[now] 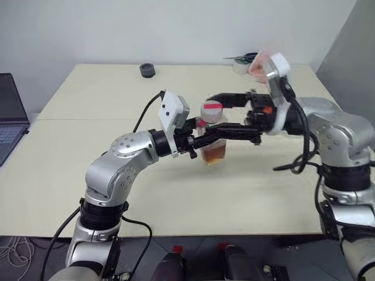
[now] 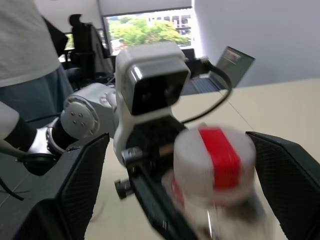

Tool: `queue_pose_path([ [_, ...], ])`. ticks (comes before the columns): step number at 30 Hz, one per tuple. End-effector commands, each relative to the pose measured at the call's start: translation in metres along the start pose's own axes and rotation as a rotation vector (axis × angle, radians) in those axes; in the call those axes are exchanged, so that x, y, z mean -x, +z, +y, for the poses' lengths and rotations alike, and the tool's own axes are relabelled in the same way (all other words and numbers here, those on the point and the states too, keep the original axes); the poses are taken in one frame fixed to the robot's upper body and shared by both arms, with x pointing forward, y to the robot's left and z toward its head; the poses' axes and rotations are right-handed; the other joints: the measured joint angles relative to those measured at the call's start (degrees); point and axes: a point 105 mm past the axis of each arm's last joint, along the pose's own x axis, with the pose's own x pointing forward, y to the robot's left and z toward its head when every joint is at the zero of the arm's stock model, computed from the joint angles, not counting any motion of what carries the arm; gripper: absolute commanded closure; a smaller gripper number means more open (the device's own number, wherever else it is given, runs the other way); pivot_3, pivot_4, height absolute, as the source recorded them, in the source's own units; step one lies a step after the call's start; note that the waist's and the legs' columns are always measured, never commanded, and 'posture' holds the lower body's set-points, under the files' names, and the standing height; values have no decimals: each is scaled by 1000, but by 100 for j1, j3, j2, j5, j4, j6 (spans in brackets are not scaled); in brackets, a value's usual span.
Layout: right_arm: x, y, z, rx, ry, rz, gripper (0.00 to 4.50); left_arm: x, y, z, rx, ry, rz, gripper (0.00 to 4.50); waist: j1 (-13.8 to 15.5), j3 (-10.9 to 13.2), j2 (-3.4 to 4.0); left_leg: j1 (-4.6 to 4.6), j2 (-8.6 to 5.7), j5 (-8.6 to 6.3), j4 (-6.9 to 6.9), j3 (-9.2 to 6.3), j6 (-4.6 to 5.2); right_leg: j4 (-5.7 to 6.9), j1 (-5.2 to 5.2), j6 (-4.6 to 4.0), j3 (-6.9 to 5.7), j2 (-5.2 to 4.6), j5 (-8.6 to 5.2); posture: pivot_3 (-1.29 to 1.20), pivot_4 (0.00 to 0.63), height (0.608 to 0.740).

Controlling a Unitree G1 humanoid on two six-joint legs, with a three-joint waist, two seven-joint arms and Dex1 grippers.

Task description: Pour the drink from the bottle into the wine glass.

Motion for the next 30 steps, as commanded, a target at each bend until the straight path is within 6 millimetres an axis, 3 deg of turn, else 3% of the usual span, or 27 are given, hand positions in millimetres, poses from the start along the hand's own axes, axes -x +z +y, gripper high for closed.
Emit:
queue_pose_path([
  [1,1,13,14,76,-66,-30,45,3,11,7,-36,36,-38,2576,-3,0,1,0,0,0,-1,0,0,0,0,0,0,0,0,0,150,740],
  [10,-26,17,17,123,-307,-137,45,-5,14,8,-43,6,-43,2576,-19,1,2,2,2,1,-1,-1,-1,5,-4,0,1,4,0,0,150,740],
  [24,-33,14,0,149,-455,-153,45,-8,16,8,-41,-8,-44,2576,-24,1,3,3,2,1,-2,-1,-1,5,-3,0,0,5,0,0,150,740],
  [27,-33,14,-1,146,-455,-156,628,-8,16,7,-40,-3,-47,2576,-23,1,3,3,2,1,-1,0,-1,5,-3,0,0,6,0,0,150,740],
  [30,-33,14,0,143,-451,-159,1706,-8,17,6,-39,-3,-49,2576,-23,1,3,3,2,1,-2,0,-1,5,-3,0,0,6,0,0,150,740],
])
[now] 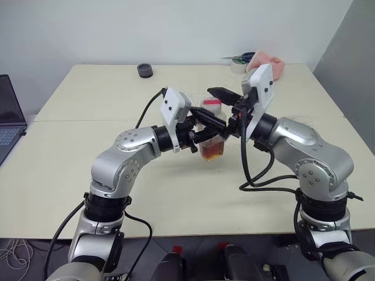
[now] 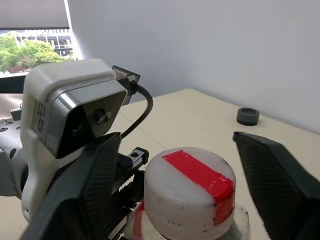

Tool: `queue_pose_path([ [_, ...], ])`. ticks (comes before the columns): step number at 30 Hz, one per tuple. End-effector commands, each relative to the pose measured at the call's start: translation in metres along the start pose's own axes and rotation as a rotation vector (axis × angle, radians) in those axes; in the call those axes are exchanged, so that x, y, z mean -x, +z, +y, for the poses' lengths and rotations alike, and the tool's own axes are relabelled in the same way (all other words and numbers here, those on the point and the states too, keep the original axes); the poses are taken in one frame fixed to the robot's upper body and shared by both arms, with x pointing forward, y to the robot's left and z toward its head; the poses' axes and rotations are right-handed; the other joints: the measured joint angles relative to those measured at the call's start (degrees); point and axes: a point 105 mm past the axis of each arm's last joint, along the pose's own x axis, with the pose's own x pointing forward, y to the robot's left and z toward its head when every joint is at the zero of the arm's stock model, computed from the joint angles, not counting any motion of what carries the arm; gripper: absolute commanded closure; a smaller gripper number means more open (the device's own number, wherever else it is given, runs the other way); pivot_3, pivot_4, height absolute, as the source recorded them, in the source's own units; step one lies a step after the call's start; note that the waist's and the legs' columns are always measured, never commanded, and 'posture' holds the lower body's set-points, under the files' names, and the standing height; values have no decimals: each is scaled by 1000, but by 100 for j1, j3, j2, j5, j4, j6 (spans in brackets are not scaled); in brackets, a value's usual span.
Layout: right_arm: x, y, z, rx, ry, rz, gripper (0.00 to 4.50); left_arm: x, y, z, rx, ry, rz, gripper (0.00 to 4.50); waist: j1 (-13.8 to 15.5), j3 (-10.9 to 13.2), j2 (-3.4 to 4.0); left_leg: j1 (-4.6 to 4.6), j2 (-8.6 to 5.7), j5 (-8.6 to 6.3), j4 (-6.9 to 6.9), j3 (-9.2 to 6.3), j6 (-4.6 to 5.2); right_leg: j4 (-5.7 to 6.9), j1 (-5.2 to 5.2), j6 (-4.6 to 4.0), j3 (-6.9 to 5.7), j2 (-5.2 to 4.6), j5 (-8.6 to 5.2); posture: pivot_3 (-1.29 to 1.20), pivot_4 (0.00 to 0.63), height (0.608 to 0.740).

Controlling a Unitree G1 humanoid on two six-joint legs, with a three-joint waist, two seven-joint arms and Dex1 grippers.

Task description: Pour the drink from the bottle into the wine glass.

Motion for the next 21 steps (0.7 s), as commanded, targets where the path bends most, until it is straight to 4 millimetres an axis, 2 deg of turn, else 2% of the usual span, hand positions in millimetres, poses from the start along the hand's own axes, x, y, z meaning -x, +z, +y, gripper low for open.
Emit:
queue_pose_path([
  [1,1,13,2,27,7,-54,2093,2,18,-4,-56,-7,-57,2576,1,0,0,0,0,0,0,0,0,0,0,0,0,0,0,0,150,740],
  [3,1,13,2,28,11,-52,2657,2,17,-4,-55,-6,-56,2576,1,0,0,0,0,0,0,0,0,0,0,0,0,0,0,0,150,740],
  [9,7,8,0,-9,34,-50,2633,5,18,-6,-60,-13,-49,2576,0,0,0,0,0,0,0,0,0,0,0,0,0,0,0,0,150,740],
  [16,21,-7,0,-58,188,-35,2633,16,15,-14,-86,-81,2,2576,-7,1,2,2,1,0,0,2,1,-1,2,0,0,2,0,0,150,740],
  [21,27,1,10,-63,368,-19,2633,23,12,-10,-102,-77,25,2576,-8,3,3,3,1,-1,0,3,1,0,3,0,0,4,0,0,150,740],
])
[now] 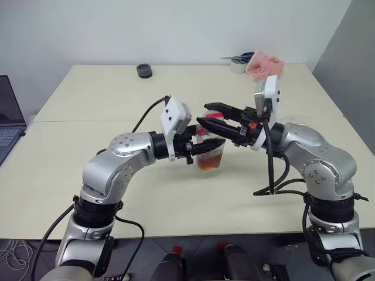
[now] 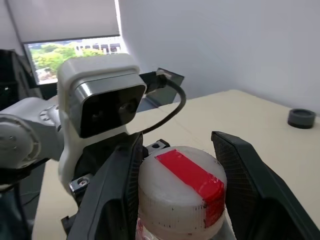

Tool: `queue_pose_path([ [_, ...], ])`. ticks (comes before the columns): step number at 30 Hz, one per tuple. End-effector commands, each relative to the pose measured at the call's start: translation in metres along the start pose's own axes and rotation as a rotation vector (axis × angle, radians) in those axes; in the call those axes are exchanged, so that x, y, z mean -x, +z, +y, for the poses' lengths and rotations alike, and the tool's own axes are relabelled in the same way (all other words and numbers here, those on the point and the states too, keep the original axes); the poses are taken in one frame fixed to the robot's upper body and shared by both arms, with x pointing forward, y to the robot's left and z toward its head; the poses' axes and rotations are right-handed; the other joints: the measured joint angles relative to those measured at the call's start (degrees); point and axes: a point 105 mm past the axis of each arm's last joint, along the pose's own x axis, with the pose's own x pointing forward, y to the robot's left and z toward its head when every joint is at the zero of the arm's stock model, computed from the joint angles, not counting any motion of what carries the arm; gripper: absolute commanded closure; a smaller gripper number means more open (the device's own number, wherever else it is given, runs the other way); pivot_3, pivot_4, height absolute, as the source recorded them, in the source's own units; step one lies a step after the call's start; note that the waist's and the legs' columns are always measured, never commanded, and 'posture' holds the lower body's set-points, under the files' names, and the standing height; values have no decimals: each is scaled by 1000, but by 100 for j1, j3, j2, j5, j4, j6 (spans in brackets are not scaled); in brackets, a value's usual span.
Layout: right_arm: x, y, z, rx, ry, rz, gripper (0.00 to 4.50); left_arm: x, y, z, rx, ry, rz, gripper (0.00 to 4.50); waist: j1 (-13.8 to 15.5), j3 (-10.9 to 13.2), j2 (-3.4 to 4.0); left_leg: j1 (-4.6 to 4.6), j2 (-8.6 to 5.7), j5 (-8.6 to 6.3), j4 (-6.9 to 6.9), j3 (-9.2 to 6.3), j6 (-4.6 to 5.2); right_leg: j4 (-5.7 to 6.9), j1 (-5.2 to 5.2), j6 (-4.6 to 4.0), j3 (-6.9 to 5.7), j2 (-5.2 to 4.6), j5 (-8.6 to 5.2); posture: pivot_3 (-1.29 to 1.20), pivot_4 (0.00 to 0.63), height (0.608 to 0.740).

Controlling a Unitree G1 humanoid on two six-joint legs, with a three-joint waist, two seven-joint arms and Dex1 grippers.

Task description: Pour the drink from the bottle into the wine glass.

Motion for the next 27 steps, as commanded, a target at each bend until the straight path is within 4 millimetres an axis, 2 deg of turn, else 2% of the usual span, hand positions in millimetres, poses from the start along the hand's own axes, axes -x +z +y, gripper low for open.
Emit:
queue_pose_path([
  [1,11,13,11,-1,153,5,2633,12,19,6,-71,37,-54,2576,6,1,0,0,0,0,0,-1,0,-2,0,0,-1,0,0,0,150,740],
  [5,18,6,17,8,291,104,2633,12,16,5,-75,34,-53,2576,13,1,0,-1,-1,-1,1,-1,1,-8,6,0,-2,-1,0,0,150,740],
  [11,5,24,17,-5,350,65,2633,9,17,2,-76,33,-65,2576,-5,2,1,1,3,-1,-1,0,2,-2,2,0,-1,-1,0,0,150,740],
  [15,2,26,17,2,340,48,2633,10,16,1,-74,35,-68,2576,16,2,1,-1,1,-1,1,-2,2,-6,4,0,-2,-3,0,0,150,740],
  [22,13,22,8,-17,268,60,233,11,16,4,-66,53,-70,2576,18,2,1,-2,-1,-1,1,-3,2,-6,4,0,-2,-5,0,0,150,740],
  [23,16,20,5,-19,240,68,29,11,15,4,-63,57,-70,2576,20,2,1,-2,-1,-1,1,-3,2,-7,5,0,-3,-5,0,0,150,740],
  [27,30,11,-3,-2,139,120,29,13,12,7,-50,75,-71,2576,29,2,1,-2,-2,-1,2,-2,2,-7,5,0,-2,-6,0,0,150,740],
])
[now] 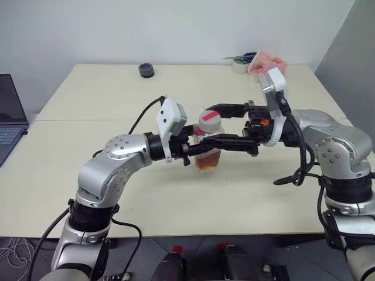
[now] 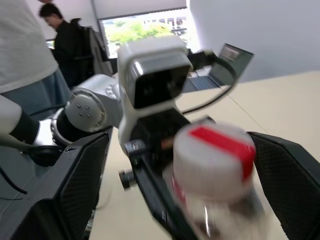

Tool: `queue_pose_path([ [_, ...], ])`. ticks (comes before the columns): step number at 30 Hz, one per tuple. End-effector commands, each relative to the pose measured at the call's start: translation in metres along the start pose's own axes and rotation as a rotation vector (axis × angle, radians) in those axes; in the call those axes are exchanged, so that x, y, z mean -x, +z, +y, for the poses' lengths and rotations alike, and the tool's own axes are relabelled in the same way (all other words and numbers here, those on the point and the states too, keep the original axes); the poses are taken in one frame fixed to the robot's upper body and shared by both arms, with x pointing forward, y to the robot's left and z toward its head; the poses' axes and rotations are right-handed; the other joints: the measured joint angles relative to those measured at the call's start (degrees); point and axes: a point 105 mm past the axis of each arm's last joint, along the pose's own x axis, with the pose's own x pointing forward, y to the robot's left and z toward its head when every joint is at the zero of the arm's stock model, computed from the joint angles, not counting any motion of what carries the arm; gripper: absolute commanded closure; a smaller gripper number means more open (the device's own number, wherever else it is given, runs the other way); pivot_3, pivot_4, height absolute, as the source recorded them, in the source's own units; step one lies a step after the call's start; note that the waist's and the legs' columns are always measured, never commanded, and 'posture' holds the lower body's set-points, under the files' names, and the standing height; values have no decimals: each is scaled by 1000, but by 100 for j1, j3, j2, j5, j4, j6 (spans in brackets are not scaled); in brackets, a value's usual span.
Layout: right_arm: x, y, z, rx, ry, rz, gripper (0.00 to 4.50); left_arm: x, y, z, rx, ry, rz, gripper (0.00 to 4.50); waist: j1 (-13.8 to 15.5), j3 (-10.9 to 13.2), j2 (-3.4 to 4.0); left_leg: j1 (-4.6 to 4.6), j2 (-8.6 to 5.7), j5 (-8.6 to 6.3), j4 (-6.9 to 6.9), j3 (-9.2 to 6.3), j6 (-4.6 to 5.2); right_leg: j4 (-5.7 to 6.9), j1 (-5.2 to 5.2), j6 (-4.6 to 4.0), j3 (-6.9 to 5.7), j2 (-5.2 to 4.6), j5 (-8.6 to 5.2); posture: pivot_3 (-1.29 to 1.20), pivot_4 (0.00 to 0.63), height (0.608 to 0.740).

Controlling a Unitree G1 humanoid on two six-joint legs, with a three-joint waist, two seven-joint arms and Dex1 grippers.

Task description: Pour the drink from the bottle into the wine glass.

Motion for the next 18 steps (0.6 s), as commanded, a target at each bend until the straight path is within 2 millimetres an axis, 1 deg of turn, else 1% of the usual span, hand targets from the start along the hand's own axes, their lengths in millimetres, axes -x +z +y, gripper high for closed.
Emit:
queue_pose_path([
  [1,10,8,1,70,-86,1,29,5,10,4,-33,30,-44,2576,4,0,0,0,0,0,-1,0,0,0,0,0,0,0,0,0,150,740],
  [3,9,7,1,104,-142,2,29,5,9,6,-30,43,-48,2576,-8,0,0,0,1,0,-1,1,0,1,-1,0,1,0,0,0,150,740],
  [7,-6,5,4,175,-232,-4,29,4,9,9,-25,63,-57,2576,-16,0,0,1,3,0,-2,1,0,4,-3,0,2,1,0,0,150,740],
  [11,-21,9,8,194,-275,-39,29,2,9,7,-21,60,-63,2576,-8,0,0,0,2,1,-1,-1,-1,3,-2,0,1,1,0,0,150,740],
  [15,-30,18,2,198,-336,-94,29,0,10,7,-22,59,-64,2576,-7,0,0,0,1,1,0,-2,-1,4,-3,0,1,1,0,0,150,740],
  [18,-34,24,-3,162,-367,-138,29,0,10,6,-22,55,-62,2576,-10,0,1,1,1,1,-1,-1,-1,4,-4,0,1,1,0,0,150,740],
])
